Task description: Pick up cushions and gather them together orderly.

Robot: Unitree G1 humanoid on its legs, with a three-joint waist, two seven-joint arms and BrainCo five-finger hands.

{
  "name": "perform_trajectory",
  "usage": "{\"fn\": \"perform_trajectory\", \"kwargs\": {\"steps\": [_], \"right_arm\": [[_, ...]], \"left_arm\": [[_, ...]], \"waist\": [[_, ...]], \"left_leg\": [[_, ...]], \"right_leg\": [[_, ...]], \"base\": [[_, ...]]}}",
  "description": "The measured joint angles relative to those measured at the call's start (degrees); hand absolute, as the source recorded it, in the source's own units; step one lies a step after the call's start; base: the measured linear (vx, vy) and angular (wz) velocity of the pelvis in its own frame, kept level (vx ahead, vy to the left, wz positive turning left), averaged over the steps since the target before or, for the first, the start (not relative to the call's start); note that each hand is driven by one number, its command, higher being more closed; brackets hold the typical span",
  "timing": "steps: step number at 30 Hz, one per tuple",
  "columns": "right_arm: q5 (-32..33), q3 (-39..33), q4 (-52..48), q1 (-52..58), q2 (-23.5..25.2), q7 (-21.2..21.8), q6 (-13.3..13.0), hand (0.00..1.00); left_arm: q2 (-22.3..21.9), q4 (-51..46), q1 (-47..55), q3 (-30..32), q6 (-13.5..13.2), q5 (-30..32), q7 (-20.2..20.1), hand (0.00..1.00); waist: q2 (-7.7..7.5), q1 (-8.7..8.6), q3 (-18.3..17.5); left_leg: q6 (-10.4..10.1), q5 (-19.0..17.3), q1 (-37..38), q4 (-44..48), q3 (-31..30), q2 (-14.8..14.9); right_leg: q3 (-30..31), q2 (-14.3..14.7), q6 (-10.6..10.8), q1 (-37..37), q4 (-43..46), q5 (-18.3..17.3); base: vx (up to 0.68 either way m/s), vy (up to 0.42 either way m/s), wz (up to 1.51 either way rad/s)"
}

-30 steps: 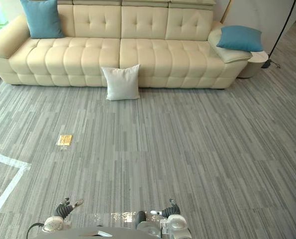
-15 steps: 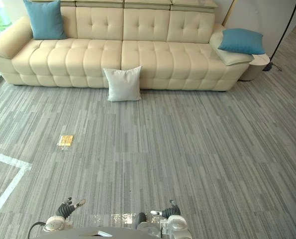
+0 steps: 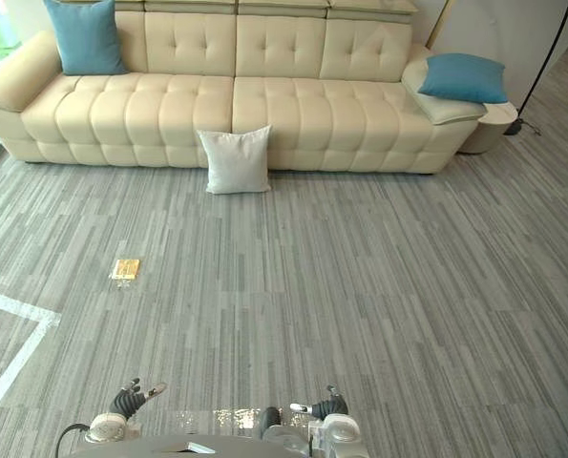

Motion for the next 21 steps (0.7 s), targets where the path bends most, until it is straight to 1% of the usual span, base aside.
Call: {"fn": "perform_trajectory", "kwargs": {"steps": [1, 2, 3, 4, 5, 6, 7, 8, 9, 10, 11, 12, 13, 14, 15, 16, 17, 18, 19, 20, 21], "right_arm": [[0.1, 0.1, -1.1, 0.4, 0.3, 0.0, -0.1, 0.0], [0.1, 0.1, -1.2, 0.4, 0.6, 0.0, -0.2, 0.0], [0.4, 0.1, -1.5, 0.5, 1.3, -0.1, -0.2, 0.0], [0.6, 0.1, -2.0, 0.4, 1.1, -0.1, -0.2, 0.0], [0.8, 0.1, -2.6, 0.3, 1.0, -0.1, -0.1, 0.0], [0.9, 0.0, -3.2, 0.3, 1.1, -0.2, -0.2, 0.0], [0.9, 0.0, -3.1, -0.2, 1.2, -0.2, -0.2, 0.0], [0.9, 0.1, -3.0, -0.6, 1.3, -0.2, -0.1, 0.0], [0.9, 0.1, -3.0, -0.8, 1.4, -0.2, -0.1, 0.0], [1.0, 0.2, -3.0, -1.0, 1.4, -0.2, -0.1, 0.0], [1.0, 0.2, -3.0, -1.3, 1.3, -0.3, -0.1, 0.0], [1.1, 0.4, -3.0, -1.8, 1.1, -0.6, -0.1, 0.0], [1.1, 0.7, -2.9, -1.9, 1.1, -0.7, -0.1, 0.0], [1.1, 1.2, -2.9, -1.9, 1.2, -0.7, -0.1, 0.0], [1.6, 1.3, -2.5, -3.0, 1.8, -0.7, -0.1, 0.0], [1.6, 1.2, -2.3, -3.2, 2.3, -0.5, -0.1, 0.0], [1.5, 1.2, -2.5, -3.3, 2.6, -0.5, -0.2, 0.0], [1.5, 1.2, -2.4, -3.2, 2.9, -0.3, -0.1, 0.0], [1.5, 1.2, -2.4, -3.1, 2.9, -0.3, -0.1, 0.0], [1.5, 1.1, -2.4, -3.1, 2.9, -0.2, -0.1, 0.0], [1.2, 1.1, -2.4, -3.0, 2.9, 0.0, -0.1, 0.0]], "left_arm": [[0.1, -0.3, 0.0, 0.1, 0.1, -0.2, 0.0, 0.0], [0.2, -1.2, 0.0, 0.3, 0.2, -0.9, 0.0, 0.0], [0.0, -2.6, 0.1, 0.8, 0.2, -1.5, 0.0, 0.0], [-0.2, -3.2, -0.1, 1.4, 0.3, -2.3, 0.1, 0.0], [-0.8, -4.0, -0.1, 2.4, 0.3, -2.7, 0.1, 0.0], [-1.2, -4.4, -0.2, 2.8, 0.2, -3.5, 0.1, 0.0], [-1.3, -4.4, -0.7, 2.7, 0.2, -3.8, 0.2, 0.0], [-1.4, -4.4, -1.1, 2.8, 0.2, -4.0, 0.2, 0.0], [-1.4, -4.5, -1.3, 2.8, -0.1, -4.4, 0.2, 0.0], [-1.5, -4.6, -1.5, 2.9, -0.6, -4.7, 0.3, 0.0], [-1.8, -4.6, -1.6, 3.4, -0.9, -4.8, 0.4, 0.0], [-2.2, -4.7, -1.6, 4.0, -1.1, -5.6, 0.5, 0.0], [-2.3, -4.8, -1.7, 4.4, -1.2, -6.1, 0.5, 0.0], [-2.3, -4.9, -1.8, 4.7, -1.2, -6.2, 0.6, 0.0], [-1.9, -5.9, -2.2, 6.3, -1.4, -6.3, 0.6, 0.0], [-1.9, -6.6, -2.2, 7.6, -1.6, -6.3, 0.6, 0.0], [-1.7, -6.7, -2.3, 8.8, -1.6, -6.3, 0.6, 0.0], [-1.3, -6.5, -2.2, 10.8, -1.4, -6.7, 0.7, 0.0], [-1.3, -6.5, -2.1, 11.0, -1.3, -6.7, 0.7, 0.0], [-1.2, -6.3, -1.9, 11.0, -1.2, -6.7, 1.1, 0.0], [-0.6, -5.4, -1.4, 11.0, -0.9, -6.6, 1.2, 0.0]], "waist": [[-0.68, -0.08, 0.1], [-1.44, -0.07, 0.5], [-1.81, 0.38, 1.1], [-1.47, 0.62, 1.9], [-0.92, 0.92, 3.2], [-0.4, 1.0, 4.0], [-0.02, 1.27, 4.3], [0.07, 1.61, 4.7], [0.02, 1.84, 4.8], [0.06, 2.33, 4.8], [0.5, 2.46, 5.1], [1.16, 2.76, 5.5], [1.2, 3.21, 5.7], [0.97, 3.86, 5.7], [-0.22, 4.61, 5.6], [-1.2, 4.48, 5.6], [-1.8, 4.23, 5.5], [-3.49, 4.14, 5.2], [-3.63, 4.16, 5.1], [-3.92, 4.24, 5.0], [-4.35, 4.03, 4.9]], "left_leg": [[-0.4, -0.3, -1.0, 4.7, 0.0, 0.6], [-0.5, -0.2, -2.6, 9.0, -0.1, 0.8], [-1.8, -0.2, -7.0, 18.4, -0.4, 1.6], [-2.3, -1.0, -8.6, 22.2, -0.6, 2.3], [-2.4, -3.2, -9.9, 24.5, -0.7, 2.8], [-2.2, -4.9, -12.3, 25.6, -0.6, 3.0], [-1.7, -5.2, -15.0, 24.8, -0.6, 2.5], [-1.5, -5.1, -16.9, 22.9, -0.6, 1.8], [-1.4, -4.3, -18.6, 20.1, -0.8, 0.8], [-1.4, -1.5, -20.2, 13.7, -1.2, -0.6], [-1.2, 1.8, -21.0, 8.0, -2.2, -1.2], [-1.6, 7.4, -21.7, 1.0, -3.0, -1.2], [-1.5, 10.1, -21.9, 0.9, -3.0, -1.0], [-0.7, 12.8, -21.9, 1.8, -2.6, -1.1], [3.0, 10.4, -23.7, 7.5, -1.8, -2.1], [4.6, 7.4, -25.5, 11.2, -1.9, -2.7], [5.6, 5.8, -26.7, 13.6, -1.7, -3.3], [8.0, 2.5, -26.1, 16.6, 0.1, -5.0], [8.0, 1.8, -25.9, 17.0, 0.3, -5.2], [8.6, -0.2, -24.7, 17.8, 1.1, -5.8], [9.4, -3.0, -21.7, 17.9, 1.8, -7.1]], "right_leg": [[0.0, -0.3, -0.5, -0.8, 3.6, -2.6], [0.1, -0.7, -0.4, -0.8, 5.3, -3.5], [0.1, -1.3, -1.2, 0.0, 6.3, -4.8], [0.0, -1.4, -1.7, 0.9, 6.1, -5.2], [0.0, -1.4, -2.0, 2.4, 5.9, -5.8], [0.0, -1.5, -2.3, 3.5, 5.6, -6.7], [0.1, -2.1, -2.1, 4.3, 5.5, -7.6], [0.3, -2.7, -2.2, 5.2, 5.2, -8.7], [0.7, -3.3, -1.7, 5.8, 4.8, -9.1], [1.6, -4.1, -0.6, 6.8, 3.6, -9.9], [2.2, -4.1, -0.1, 8.2, 2.1, -10.3], [3.3, -3.9, 0.6, 10.3, -0.5, -10.8], [4.1, -3.9, 0.9, 11.2, -1.5, -11.0], [5.3, -4.0, 1.1, 11.9, -2.7, -11.2], [8.3, -5.1, -0.3, 12.9, -5.2, -12.1], [9.5, -5.4, -0.3, 12.8, -4.8, -11.1], [9.9, -6.3, 0.6, 12.4, -4.3, -10.6], [12.5, -9.1, 1.5, 11.1, -0.1, -10.2], [12.8, -9.4, 1.6, 10.8, 0.9, -10.2], [13.4, -10.0, 3.1, 10.2, 4.3, -10.1], [14.5, -11.2, 7.4, 7.9, 13.8, -9.4]], "base": [[0.26, -0.151, 0.06], [0.27, -0.178, 0.15], [0.26, -0.169, 0.1], [0.25, -0.131, -0.01], [0.24, -0.062, -0.05], [0.21, -0.002, -0.08], [0.28, 0.03, -0.04], [0.31, 0.079, -0.1], [0.28, 0.096, -0.24], [0.32, 0.141, -0.33], [0.45, 0.263, -0.47], [0.39, 0.235, -0.44], [0.34, 0.225, -0.49], [0.41, 0.208, -0.57], [0.51, 0.235, -0.51], [0.65, 0.279, -0.32], [0.67, 0.323, -0.04], [0.57, 0.296, 0.01], [0.57, 0.288, -0.09], [0.47, 0.191, -0.25], [0.7, 0.263, -0.23]]}}
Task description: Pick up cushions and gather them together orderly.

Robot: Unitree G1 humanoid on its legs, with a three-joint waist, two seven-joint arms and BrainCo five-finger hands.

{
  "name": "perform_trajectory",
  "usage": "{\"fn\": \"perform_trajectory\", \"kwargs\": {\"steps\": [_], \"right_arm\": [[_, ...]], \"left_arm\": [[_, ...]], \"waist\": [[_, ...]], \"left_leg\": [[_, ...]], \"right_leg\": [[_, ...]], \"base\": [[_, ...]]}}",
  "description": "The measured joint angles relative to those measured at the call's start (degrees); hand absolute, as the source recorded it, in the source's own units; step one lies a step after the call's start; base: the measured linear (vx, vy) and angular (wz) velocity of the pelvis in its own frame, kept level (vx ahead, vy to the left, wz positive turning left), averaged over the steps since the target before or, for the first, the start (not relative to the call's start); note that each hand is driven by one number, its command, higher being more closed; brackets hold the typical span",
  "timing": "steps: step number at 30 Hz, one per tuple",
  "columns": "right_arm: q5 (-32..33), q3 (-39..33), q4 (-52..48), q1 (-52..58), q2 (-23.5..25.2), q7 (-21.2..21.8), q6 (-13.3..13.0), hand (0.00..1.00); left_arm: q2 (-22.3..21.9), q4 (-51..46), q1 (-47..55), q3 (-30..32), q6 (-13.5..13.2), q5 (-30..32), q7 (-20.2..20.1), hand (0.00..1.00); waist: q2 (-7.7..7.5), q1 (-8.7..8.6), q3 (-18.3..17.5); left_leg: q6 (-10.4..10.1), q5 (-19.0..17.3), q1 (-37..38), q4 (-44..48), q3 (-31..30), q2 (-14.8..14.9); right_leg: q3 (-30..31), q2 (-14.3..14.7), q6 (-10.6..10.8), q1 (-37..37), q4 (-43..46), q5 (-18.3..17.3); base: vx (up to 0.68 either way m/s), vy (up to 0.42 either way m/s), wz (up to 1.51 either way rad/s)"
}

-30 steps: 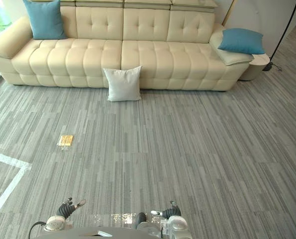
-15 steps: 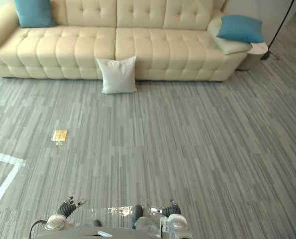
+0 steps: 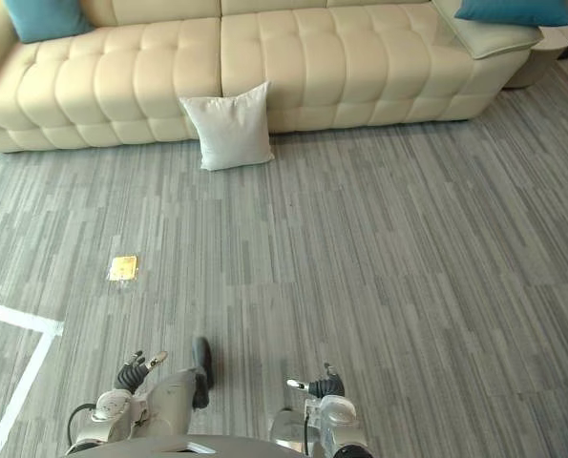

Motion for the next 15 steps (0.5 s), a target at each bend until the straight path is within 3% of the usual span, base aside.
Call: {"fn": "perform_trajectory", "kwargs": {"steps": [1, 2, 3, 5, 6, 7, 9, 11, 12, 13, 14, 15], "right_arm": [[-0.5, 0.1, 0.0, 0.2, 0.1, 0.1, 0.1, 0.0], [-0.5, 0.2, 0.0, 0.3, 0.2, 0.2, 0.1, 0.0], [-0.9, 1.1, -0.1, 0.2, 0.3, 0.2, 0.1, 0.0], [-1.4, 2.5, -1.1, 0.4, 0.4, 0.7, 0.1, 0.0], [-1.5, 2.9, -2.7, 0.3, 0.2, 0.8, 0.0, 0.0], [-1.5, 3.4, -3.7, 0.3, 0.1, 0.7, -0.2, 0.0], [-1.5, 4.0, -5.4, 0.2, -0.7, 0.9, -1.0, 0.0], [-1.1, 3.9, -6.7, 0.3, -1.1, 1.0, -1.2, 0.0], [-1.3, 4.1, -7.3, 0.6, -1.3, 0.9, -1.3, 0.0], [-1.2, 4.1, -7.3, 1.4, -1.3, 0.8, -1.2, 0.0], [-1.6, 4.0, -6.2, -1.3, -2.8, 0.7, -0.9, 0.0], [-1.6, 3.9, -6.0, -1.6, -3.0, 0.7, -1.0, 0.0]], "left_arm": [[0.5, 1.0, 0.5, -0.4, 0.5, 0.0, 0.1, 0.0], [0.7, 1.2, 0.6, -0.7, 0.6, 0.0, 0.1, 0.0], [1.2, 1.3, 1.4, -1.6, 1.0, 0.0, 0.2, 0.0], [1.4, 1.2, 2.2, -2.5, 1.3, 0.0, 0.3, 0.0], [1.2, 1.2, 2.6, -3.4, 1.3, 0.0, 0.3, 0.0], [1.0, 1.1, 2.6, -4.0, 1.3, 0.0, 0.3, 0.0], [0.1, 1.1, 0.9, -5.6, 1.3, 0.0, 0.3, 0.0], [-0.5, 1.2, 0.2, -6.9, 1.3, 0.0, 0.3, 0.0], [-0.5, 1.4, 0.4, -7.9, 1.3, 0.1, 0.3, 0.0], [-0.7, 1.3, 0.5, -8.8, 1.3, 0.5, 0.2, 0.0], [-2.8, 2.2, -1.4, -10.5, 0.8, 1.7, -0.3, 0.0], [-3.2, 2.1, -2.0, -10.8, 0.5, 2.0, -0.3, 0.0]], "waist": [[-0.05, -0.75, 0.0], [0.01, -0.98, 0.1], [0.1, -1.37, 0.1], [0.3, -1.67, 0.3], [1.48, -2.05, 0.9], [1.89, -2.46, 1.0], [2.75, -3.29, 1.7], [3.0, -4.4, 1.8], [2.69, -5.34, 1.6], [1.68, -5.74, 1.3], [5.04, -5.24, 2.1], [5.23, -5.28, 2.3]], "left_leg": [[0.7, -2.2, 4.6, -1.5, 0.1, -1.3], [1.0, -2.9, 6.6, -2.3, 0.0, -1.6], [1.0, -4.0, 10.8, -4.0, -0.4, -1.7], [1.1, -4.2, 17.3, -7.7, -0.9, -1.6], [1.1, -4.2, 22.4, -11.3, -1.7, -1.0], [1.1, -4.2, 25.6, -13.1, -2.2, -0.3], [1.1, -4.2, 30.8, -14.4, -2.5, 2.4], [1.0, -4.2, 32.9, -14.1, -4.1, 4.2], [-1.9, -4.3, 34.7, -13.9, -5.6, 4.5], [-4.4, -4.6, 36.4, -13.6, -6.9, 4.3], [-5.6, -5.8, 35.9, -13.6, -11.1, 6.3], [-5.7, -5.7, 35.5, -14.4, -11.9, 6.0]], "right_leg": [[1.6, -0.6, 6.1, -4.9, 14.7, 5.3], [1.9, -0.5, 7.9, -6.7, 20.1, 6.5], [1.3, 0.2, 7.9, -10.7, 31.5, 6.4], [-1.7, 1.4, 3.0, -15.4, 41.5, 4.0], [-5.1, 2.4, -0.8, -18.5, 44.8, 1.9], [-7.3, 3.4, -2.8, -21.2, 45.0, 0.4], [-11.2, 7.1, -7.3, -28.9, 35.2, -3.8], [-11.3, 10.0, -7.4, -32.9, 20.6, -1.5], [-10.4, 11.4, -7.7, -32.3, 5.7, 6.1], [-9.3, 11.1, -8.8, -30.4, -3.5, 18.7], [-8.5, 13.1, -10.6, -29.0, -2.5, 18.8], [-8.5, 13.0, -10.6, -29.1, -1.6, 17.9]], "base": [[0.57, 0.197, -0.15], [0.65, 0.151, -0.02], [0.53, 0.079, -0.03], [0.47, 0.022, -0.1], [0.52, -0.036, -0.1], [0.62, -0.09, -0.02], [0.58, -0.154, 0.18], [0.59, -0.236, 0.4], [0.64, -0.272, 0.58], [0.72, -0.276, 0.46], [0.52, -0.203, 0.31], [0.52, -0.236, 0.19]]}}
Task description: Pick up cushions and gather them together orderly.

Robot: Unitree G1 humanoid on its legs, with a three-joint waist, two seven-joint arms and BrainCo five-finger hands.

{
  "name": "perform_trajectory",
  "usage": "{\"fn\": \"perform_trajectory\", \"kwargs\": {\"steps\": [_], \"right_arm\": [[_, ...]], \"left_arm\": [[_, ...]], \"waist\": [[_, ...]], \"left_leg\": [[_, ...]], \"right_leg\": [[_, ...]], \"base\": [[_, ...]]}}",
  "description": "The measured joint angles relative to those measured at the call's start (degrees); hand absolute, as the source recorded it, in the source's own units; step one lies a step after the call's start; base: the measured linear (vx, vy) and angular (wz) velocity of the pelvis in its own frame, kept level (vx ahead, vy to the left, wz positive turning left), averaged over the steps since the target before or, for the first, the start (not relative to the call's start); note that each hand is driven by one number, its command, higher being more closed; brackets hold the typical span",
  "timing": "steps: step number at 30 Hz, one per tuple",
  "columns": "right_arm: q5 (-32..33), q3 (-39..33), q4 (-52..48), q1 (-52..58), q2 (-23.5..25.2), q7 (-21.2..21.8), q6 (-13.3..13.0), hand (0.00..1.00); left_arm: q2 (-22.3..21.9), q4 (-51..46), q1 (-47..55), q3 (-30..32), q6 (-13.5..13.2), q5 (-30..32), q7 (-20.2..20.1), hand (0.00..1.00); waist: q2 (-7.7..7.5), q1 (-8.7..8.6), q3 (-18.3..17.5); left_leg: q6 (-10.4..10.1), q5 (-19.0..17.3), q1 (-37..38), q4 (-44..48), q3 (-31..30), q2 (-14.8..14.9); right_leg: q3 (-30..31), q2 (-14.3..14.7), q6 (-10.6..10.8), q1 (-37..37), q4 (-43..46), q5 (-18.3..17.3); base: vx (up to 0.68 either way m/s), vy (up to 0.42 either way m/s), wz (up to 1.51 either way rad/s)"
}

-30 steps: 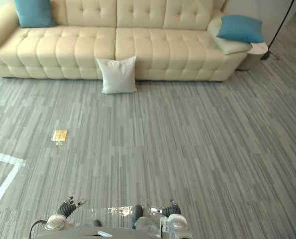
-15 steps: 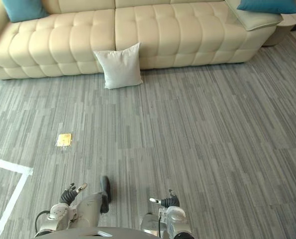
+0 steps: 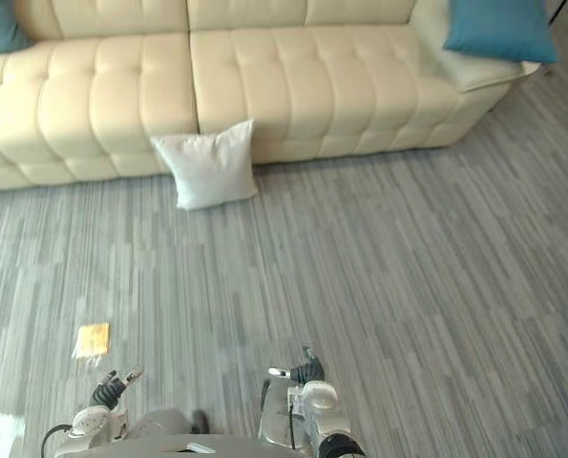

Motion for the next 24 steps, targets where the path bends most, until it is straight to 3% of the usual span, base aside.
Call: {"fn": "perform_trajectory", "kwargs": {"steps": [2, 4, 5, 6, 7, 9, 11, 12, 13, 15, 16, 17, 18, 19, 20, 21, 23, 24], "right_arm": [[0.3, -0.6, 1.2, 0.0, 0.1, 0.0, 0.0, 0.0], [0.3, -0.6, 0.1, 1.6, 0.3, 0.0, 0.1, 0.0], [0.3, -0.6, -0.2, 1.9, 0.3, 0.0, 0.1, 0.0], [0.2, -0.6, -1.1, 3.1, 0.3, 0.0, 0.1, 0.0], [0.2, -0.5, -1.6, 4.1, 0.4, 0.0, 0.2, 0.0], [0.3, -1.3, -1.6, 5.2, 0.6, 0.0, 0.4, 0.0], [0.5, -2.6, -1.4, 6.6, 0.8, -0.1, 0.6, 0.0], [0.6, -3.0, -1.0, 7.0, 0.9, -0.1, 0.9, 0.0], [0.8, -4.0, 0.2, 6.7, 1.5, -0.1, 0.9, 0.0], [0.9, -4.5, 1.8, 5.7, 1.8, -0.2, 1.0, 0.0], [0.9, -4.5, 3.3, 5.6, 1.5, -0.3, 1.0, 0.0], [0.9, -4.3, 3.9, 5.4, 1.3, -0.3, 1.1, 0.0], [0.8, -3.8, 4.6, 5.5, 1.3, -0.4, 1.1, 0.0], [0.8, -3.8, 4.9, 5.4, 1.7, -0.4, 1.1, 0.0], [0.8, -3.7, 5.4, 5.3, 3.5, -0.5, 1.1, 0.0], [0.7, -3.8, 5.4, 5.4, 4.5, -0.5, 1.1, 0.0], [0.6, -3.8, 5.4, 5.2, 5.0, -0.1, 1.1, 0.0], [0.6, -3.8, 5.4, 5.0, 5.0, 0.0, 1.1, 0.0]], "left_arm": [[-0.8, -0.1, 0.4, -0.4, -0.8, 0.4, 0.0, 0.0], [-1.5, 0.1, 1.3, 0.6, -0.5, 1.4, 0.0, 0.0], [-1.6, 0.0, 1.3, 1.0, -0.5, 1.5, -0.1, 0.0], [-2.2, -0.9, 1.3, 2.6, -0.5, 1.5, 0.0, 0.0], [-2.9, -1.5, 1.4, 4.0, -0.5, 1.5, 0.0, 0.0], [-3.0, -2.6, 1.4, 5.1, -0.4, 1.4, 0.0, 0.0], [-3.0, -3.5, 1.5, 5.3, -0.5, 1.2, 0.0, 0.0], [-2.9, -3.6, 1.4, 5.3, -0.7, 1.2, 0.0, 0.0], [-2.4, -3.5, 1.3, 5.1, -0.8, 1.2, -0.1, 0.0], [-2.0, -3.6, 1.2, 4.8, -0.8, 1.1, -0.1, 0.0], [-1.7, -3.5, 1.3, 4.2, -0.9, 0.7, -0.1, 0.0], [-1.5, -3.4, 1.3, 3.9, -0.8, 0.4, 0.0, 0.0], [-0.7, -2.9, 1.3, 3.6, -0.8, 0.1, 0.0, 0.0], [-0.3, -2.7, 1.2, 3.5, -0.8, 0.1, 0.0, 0.0], [1.6, -2.0, 1.2, 3.4, -0.7, 0.1, 0.0, 0.0], [2.8, -1.2, 1.1, 3.2, -0.7, 0.1, -0.1, 0.0], [3.7, -0.3, 1.1, 3.7, -0.2, -0.3, 0.0, 0.0], [3.7, -0.2, 1.1, 3.6, -0.2, -0.3, 0.0, 0.0]], "waist": [[0.62, -0.03, 0.0], [1.06, -0.31, -0.1], [1.07, -0.29, -0.1], [1.4, 0.03, -0.1], [1.99, 0.77, -0.3], [2.45, 1.53, -0.7], [1.85, 2.68, -0.7], [1.77, 3.31, -1.0], [1.19, 3.42, -1.3], [0.7, 3.49, -1.4], [1.06, 4.08, -1.6], [1.16, 4.59, -1.6], [0.2, 5.31, -2.2], [0.11, 5.3, -2.8], [-3.04, 4.52, -3.8], [-4.45, 4.09, -4.4], [-5.57, 5.01, -5.2], [-5.54, 5.04, -5.1]], "left_leg": [[-2.1, 4.0, -1.8, -2.3, -1.2, -0.8], [-4.9, 7.1, -3.8, 11.0, -1.5, 0.6], [-5.2, 8.0, -5.0, 13.6, -1.4, 0.8], [-7.1, 13.1, -9.8, 24.3, -1.2, 2.0], [-7.7, 13.3, -15.5, 36.1, 0.5, 5.3], [-6.1, 9.1, -21.1, 43.8, 4.8, 8.8], [-3.9, 6.2, -25.5, 41.8, 8.3, 9.4], [-2.9, 4.8, -27.7, 36.1, 10.1, 8.9], [-3.1, 4.9, -29.7, 24.5, 9.9, 6.0], [-3.8, 8.2, -30.8, 8.7, 7.4, 2.5], [-5.1, 14.0, -30.7, -2.6, 4.3, 1.1], [-5.8, 17.6, -30.8, -4.0, 3.3, 1.0], [-3.8, 23.8, -30.0, -3.4, 3.3, 0.3], [-2.4, 24.6, -29.9, -3.3, 3.2, -0.1], [-0.5, 23.3, -30.3, -1.9, 3.8, -2.0], [0.8, 21.2, -31.5, 0.9, 4.5, -2.6], [2.6, 14.4, -30.9, 6.5, 7.6, -3.4], [2.9, 14.0, -30.4, 6.5, 8.0, -3.5]], "right_leg": [[-0.9, -0.9, -0.4, 0.7, 5.1, -4.7], [-4.0, -2.0, 0.0, 6.2, 7.5, -11.8], [-4.3, -2.3, 0.0, 6.9, 7.4, -12.3], [-5.2, -2.4, 0.0, 9.6, 6.5, -14.0], [-6.3, -1.9, -0.3, 13.2, 4.3, -15.3], [-7.9, -1.6, -1.1, 18.6, 1.7, -17.2], [-8.8, -1.9, -0.9, 24.1, -2.0, -17.8], [-9.1, -2.3, 0.1, 26.7, -4.1, -17.3], [-9.0, -3.6, 0.8, 29.1, -6.3, -17.5], [-8.4, -4.9, 2.1, 31.6, -8.8, -17.7], [-7.2, -5.1, 3.3, 33.8, -11.4, -17.7], [-6.0, -4.8, 4.2, 35.2, -12.6, -17.9], [-4.0, -5.0, 5.3, 37.1, -14.3, -18.2], [-3.4, -5.7, 5.3, 37.4, -14.6, -18.2], [-2.3, -8.1, 5.8, 36.9, -14.3, -17.5], [-1.0, -9.3, 6.4, 35.9, -12.9, -17.0], [4.6, -10.7, 7.1, 31.9, -2.9, -16.6], [5.2, -10.9, 7.5, 31.2, -0.5, -16.4]], "base": [[0.3, -0.188, 0.27], [0.42, -0.186, 0.58], [0.38, -0.158, 0.71], [0.29, -0.111, 0.58], [0.37, -0.13, 0.56], [0.38, -0.081, 0.38], [0.39, -0.029, 0.25], [0.47, 0.071, 0.01], [0.48, 0.098, -0.1], [0.37, 0.112, -0.21], [0.44, 0.203, -0.44], [0.56, 0.281, -0.73], [0.5, 0.254, -0.57], [0.5, 0.219, -0.4], [0.4, 0.169, -0.03], [0.56, 0.273, -0.14], [0.54, 0.283, -0.38], [0.41, 0.216, -0.35]]}}
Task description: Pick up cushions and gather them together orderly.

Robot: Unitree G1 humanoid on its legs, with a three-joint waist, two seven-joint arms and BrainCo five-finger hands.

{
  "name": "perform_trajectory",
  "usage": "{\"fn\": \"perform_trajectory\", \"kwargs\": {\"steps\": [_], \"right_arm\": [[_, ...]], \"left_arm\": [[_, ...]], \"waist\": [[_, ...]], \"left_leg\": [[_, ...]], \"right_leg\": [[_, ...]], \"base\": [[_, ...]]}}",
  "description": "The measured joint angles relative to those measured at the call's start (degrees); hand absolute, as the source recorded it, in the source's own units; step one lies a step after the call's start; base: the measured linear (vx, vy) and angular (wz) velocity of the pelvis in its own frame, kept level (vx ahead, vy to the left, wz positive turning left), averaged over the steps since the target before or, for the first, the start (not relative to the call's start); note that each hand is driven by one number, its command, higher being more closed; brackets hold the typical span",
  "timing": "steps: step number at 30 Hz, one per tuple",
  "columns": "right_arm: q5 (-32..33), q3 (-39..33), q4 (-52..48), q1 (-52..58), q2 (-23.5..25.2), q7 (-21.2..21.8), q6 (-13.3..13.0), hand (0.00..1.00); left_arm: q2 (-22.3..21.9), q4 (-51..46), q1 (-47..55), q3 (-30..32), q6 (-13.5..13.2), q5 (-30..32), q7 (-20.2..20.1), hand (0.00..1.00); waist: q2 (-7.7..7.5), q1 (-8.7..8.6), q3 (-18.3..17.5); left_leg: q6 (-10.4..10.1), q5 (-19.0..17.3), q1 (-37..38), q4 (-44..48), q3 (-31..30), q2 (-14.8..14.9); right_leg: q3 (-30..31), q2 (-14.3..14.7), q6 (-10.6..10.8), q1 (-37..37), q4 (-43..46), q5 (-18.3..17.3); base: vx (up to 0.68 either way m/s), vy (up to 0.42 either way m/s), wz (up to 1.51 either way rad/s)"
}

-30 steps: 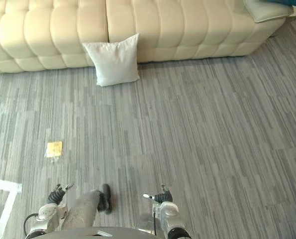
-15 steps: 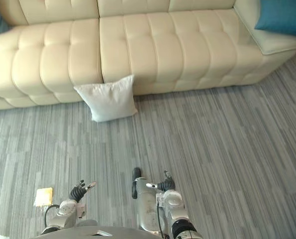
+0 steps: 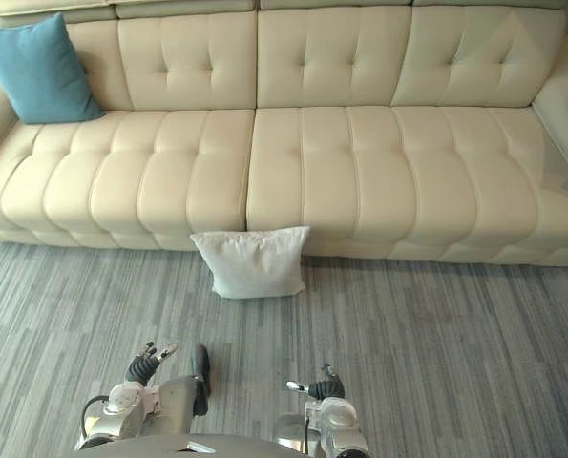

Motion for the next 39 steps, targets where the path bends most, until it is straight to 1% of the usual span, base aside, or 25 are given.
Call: {"fn": "perform_trajectory", "kwargs": {"steps": [1, 2, 3, 4, 5, 6, 8, 9, 10, 11, 12, 14, 15, 16, 18, 21, 26, 30, 32, 33, 34, 35, 37, 38, 39], "right_arm": [[-0.3, 0.1, 0.0, -0.6, 0.1, 0.1, 0.0, 0.0], [-0.3, 1.5, -0.3, -1.0, 0.1, 0.2, 0.0, 0.0], [-0.4, 2.2, -0.3, -1.4, 0.0, 0.3, -0.1, 0.0], [-0.4, 2.9, -0.2, -1.9, -0.1, 0.5, -0.1, 0.0], [-0.4, 3.4, -0.2, -1.9, -0.2, 0.4, -0.1, 0.0], [-0.5, 4.6, -0.3, -2.2, -0.5, 0.5, -0.1, 0.0], [-1.0, 5.4, -0.7, -2.5, -0.5, 0.4, -0.1, 0.0], [-1.8, 6.2, -0.9, -2.9, -0.5, 0.4, -0.1, 0.0], [-2.1, 6.4, -1.2, -2.9, -0.5, 0.4, -0.1, 0.0], [-2.1, 6.6, -1.2, -2.9, -0.5, 0.4, 0.0, 0.0], [-2.2, 6.5, -1.4, -2.7, -1.1, 0.4, 0.0, 0.0], [-2.6, 6.5, -1.7, -3.1, -3.9, 0.3, -0.1, 0.0], [-2.6, 6.4, -1.5, -3.0, -4.6, 0.2, 0.0, 0.0], [-2.6, 6.0, -0.7, -2.8, -5.1, 0.1, 0.1, 0.0], [-2.6, 6.0, -0.1, -1.2, -5.0, 0.0, 0.2, 0.0], [-2.6, 5.5, -0.1, 0.1, -5.0, 0.0, 0.1, 0.0], [-2.6, 5.5, 0.0, 1.0, -4.5, 0.0, 0.0, 0.0], [-2.6, 5.6, -0.6, 1.5, -4.3, 0.0, -0.3, 0.0], [-2.6, 5.6, -2.2, 1.8, -4.4, 0.0, -0.3, 0.0], [-2.6, 5.6, -2.9, 1.8, -4.7, -0.1, -1.0, 0.0], [-2.6, 5.6, -3.0, 1.1, -4.7, -0.2, -1.0, 0.0], [-2.6, 5.7, -3.3, 0.8, -4.7, -0.2, -1.0, 0.0], [-2.6, 5.5, -5.4, -0.7, -5.1, -1.0, -1.1, 0.0], [-2.6, 5.5, -6.7, -2.4, -5.7, -1.4, -1.1, 0.0], [-2.5, 5.5, -7.0, -4.6, -6.5, -2.0, -1.2, 0.0]], "left_arm": [[0.1, 0.2, 0.1, -0.4, 0.2, 0.0, 0.0, 0.0], [0.4, 0.2, 0.6, -1.9, 0.4, 0.0, -0.1, 0.0], [0.5, 0.2, 0.9, -2.4, 0.4, 0.0, -0.1, 0.0], [0.5, 0.3, 1.3, -2.9, 0.8, -0.1, 0.0, 0.0], [0.4, 0.3, 1.5, -3.1, 0.9, -0.1, 0.0, 0.0], [0.5, 0.2, 2.0, -4.0, 0.9, -0.1, 0.0, 0.0], [0.4, 0.2, 2.2, -4.0, 0.9, -0.1, 0.0, 0.0], [0.3, 0.2, 2.4, -4.0, 0.9, 0.0, -0.1, 0.0], [0.4, 0.2, 2.5, -4.1, 0.9, 0.0, -0.2, 0.0], [0.6, 0.1, 2.6, -4.1, 0.9, 0.0, -0.4, 0.0], [0.6, 1.0, 2.1, -4.1, 1.0, 0.0, -0.7, 0.0], [-1.6, 1.7, 2.4, -4.4, 0.9, 0.5, -0.8, 0.0], [-2.0, 1.8, 2.4, -4.5, 0.9, 0.5, -0.8, 0.0], [-2.4, 1.9, 2.5, -4.6, 0.9, 0.5, -0.9, 0.0], [-2.4, 2.1, 2.5, -4.5, 0.9, 0.6, -1.0, 0.0], [-2.3, 2.4, 2.5, -4.2, 0.8, 1.5, -1.0, 0.0], [-1.8, 3.0, 2.5, -4.1, 0.8, 1.6, -0.9, 0.0], [-1.3, 2.8, 2.5, -5.0, 0.8, 1.7, -0.8, 0.0], [-1.2, 2.1, 2.6, -5.3, 0.8, 1.6, -0.8, 0.0], [-1.3, 1.0, 2.5, -5.6, 0.7, 1.6, -0.7, 0.0], [-0.9, 0.2, 2.1, -5.6, 0.7, 1.6, -0.5, 0.0], [-0.6, -0.5, 2.0, -5.6, 0.7, 1.5, -0.3, 0.0], [0.3, -2.0, 1.5, -5.0, 0.6, 1.4, 0.8, 0.0], [1.3, -3.5, 0.6, -4.8, 0.6, 1.2, 1.4, 0.0], [2.4, -3.8, -1.5, -4.7, 0.5, 0.5, 2.0, 0.0]], "waist": [[0.11, -0.27, 0.0], [0.34, -0.96, 0.2], [0.8, -1.17, 0.5], [1.1, -1.25, 0.7], [1.2, -1.3, 0.7], [1.62, -1.56, 0.6], [1.74, -1.82, 0.6], [1.89, -2.11, 0.7], [1.77, -2.2, 0.6], [1.45, -2.13, 0.4], [1.8, -2.0, 0.2], [5.24, -1.77, -0.5], [5.94, -1.77, -0.5], [7.11, -1.82, -0.9], [6.88, -1.96, -0.9], [6.43, -1.76, -1.2], [5.13, -1.54, -1.9], [4.69, -1.41, -2.0], [4.76, -1.59, -1.8], [5.05, -1.66, -1.3], [4.45, -1.31, -0.7], [4.52, -1.17, -0.2], [3.19, -0.98, 1.8], [2.35, -1.22, 3.4], [2.32, -1.29, 5.5]], "left_leg": [[0.6, -1.2, 1.9, -0.3, 0.5, -0.5], [1.4, -2.8, 4.8, -1.4, 0.6, -0.8], [1.3, -3.7, 6.5, -1.8, 0.6, -0.7], [1.4, -4.4, 10.8, -3.9, 0.8, -0.9], [1.4, -4.4, 12.4, -4.9, 0.8, -0.9], [1.3, -4.3, 16.0, -7.5, 0.8, -0.5], [1.1, -4.2, 18.1, -8.8, 0.9, 0.2], [0.9, -4.1, 18.6, -9.1, 0.9, 1.3], [-0.4, -4.0, 18.7, -9.1, 0.8, 1.7], [-1.0, -4.3, 18.9, -9.2, 0.7, 1.7], [-3.5, -5.8, 20.2, -9.6, -0.3, 1.9], [-3.9, -5.6, 20.4, -10.3, -0.1, 4.3], [-3.8, -5.5, 20.9, -10.6, -0.1, 4.8], [-4.3, -4.8, 22.0, -11.3, -0.1, 5.3], [-4.4, -3.7, 23.6, -11.2, -0.2, 5.8], [-4.6, -3.1, 24.8, -11.2, -0.1, 5.9], [-4.6, -3.1, 25.6, -11.2, -0.1, 4.7], [-4.7, -3.2, 26.1, -11.2, -0.6, 4.1], [-5.3, -3.9, 25.4, -11.3, -1.5, 4.3], [-5.8, -5.6, 24.1, -11.5, -1.7, 5.2], [-6.0, -6.1, 22.4, -11.2, -1.6, 5.3], [-6.0, -6.1, 21.4, -10.7, -1.5, 5.3], [-5.9, -6.2, 16.6, -7.5, -1.6, 4.9], [-5.9, -7.0, 12.4, -4.3, -1.9, 4.6], [-5.6, -7.2, 8.9, -1.3, -2.4, 4.4]], "right_leg": [[1.4, -0.5, 1.2, -3.3, 7.9, 2.1], [1.5, -1.1, 2.1, -6.8, 17.6, 6.0], [1.1, -1.3, 2.0, -8.7, 22.7, 5.6], [-0.7, -1.4, 0.7, -11.5, 30.1, 2.4], [-1.6, -1.4, 0.3, -12.2, 31.2, 1.4], [-4.8, -0.9, -0.9, -14.2, 31.7, -1.9], [-7.8, -0.4, -1.3, -16.4, 27.8, -4.1], [-9.7, 0.8, -1.3, -18.4, 18.5, -4.8], [-10.0, 1.8, -1.2, -18.8, 8.5, -2.0], [-9.8, 2.3, -1.3, -18.6, 2.5, 1.1], [-9.3, 3.3, -3.2, -18.5, -0.5, 9.0], [-9.6, 6.0, -3.8, -16.2, -4.2, 9.5], [-9.7, 6.6, -4.1, -15.4, -5.3, 9.7], [-9.7, 7.5, -4.3, -13.9, -7.0, 9.9], [-9.6, 8.4, -4.4, -10.5, -10.6, 11.0], [-9.1, 9.2, -4.2, -6.3, -17.3, 14.1], [-8.4, 9.0, -3.8, -1.7, -26.3, 19.7], [-8.6, 8.4, -3.4, -0.7, -27.0, 20.3], [-9.5, 8.2, -3.4, -1.1, -27.0, 20.5], [-10.4, 8.7, -3.4, -2.2, -27.0, 21.1], [-10.6, 8.9, -3.4, -3.7, -26.9, 21.5], [-10.7, 8.8, -3.4, -4.7, -26.4, 21.5], [-10.7, 7.6, -3.3, -10.9, -20.4, 20.3], [-10.7, 6.6, -3.8, -15.7, -15.7, 18.5], [-10.7, 6.0, -4.1, -19.1, -12.6, 17.9]], "base": [[0.38, 0.192, -0.17], [0.36, 0.162, -0.17], [0.39, 0.113, -0.12], [0.25, 0.053, -0.11], [0.29, 0.029, -0.07], [0.16, -0.012, 0.0], [0.26, -0.089, 0.04], [0.26, -0.158, 0.13], [0.27, -0.202, 0.15], [0.25, -0.175, 0.14], [0.25, -0.16, -0.01], [0.22, -0.148, -0.14], [0.21, -0.143, -0.17], [0.15, -0.096, -0.13], [0.12, -0.08, -0.08], [0.03, 0.011, -0.09], [-0.02, 0.066, -0.06], [-0.07, 0.046, 0.07], [-0.12, 0.03, 0.25], [-0.2, 0.041, 0.25], [-0.22, 0.02, 0.16], [-0.22, -0.027, -0.05], [-0.29, -0.027, -0.01], [-0.34, -0.011, 0.1], [-0.36, -0.018, 0.11]]}}
